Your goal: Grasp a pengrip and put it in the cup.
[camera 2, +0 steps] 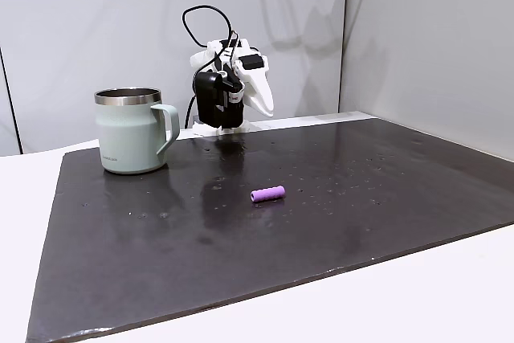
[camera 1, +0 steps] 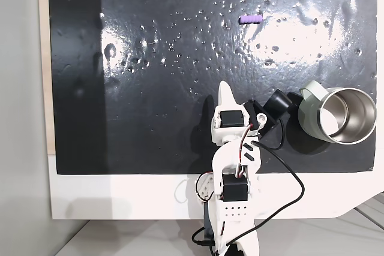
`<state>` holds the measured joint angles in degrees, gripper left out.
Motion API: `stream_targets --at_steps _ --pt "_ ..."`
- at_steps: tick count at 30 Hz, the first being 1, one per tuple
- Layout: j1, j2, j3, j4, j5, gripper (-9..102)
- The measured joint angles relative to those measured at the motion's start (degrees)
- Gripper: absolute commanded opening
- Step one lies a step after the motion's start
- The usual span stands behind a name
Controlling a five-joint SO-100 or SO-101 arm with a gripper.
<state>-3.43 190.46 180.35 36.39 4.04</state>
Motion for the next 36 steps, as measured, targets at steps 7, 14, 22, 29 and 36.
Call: stream_targets --at_steps 7,14,22,29,36 --pt "0.00 0.00 0.00 0.00 0.00 0" --pt "0.00 0.00 0.00 0.00 0.00 0" --pt "1.32 0.00 -3.16 0.35 0.00 0" --pt "1.32 -10.90 -13.36 1.05 1.14 0" --pt "1.93 -34.28 -32.61 1.14 5.10 0"
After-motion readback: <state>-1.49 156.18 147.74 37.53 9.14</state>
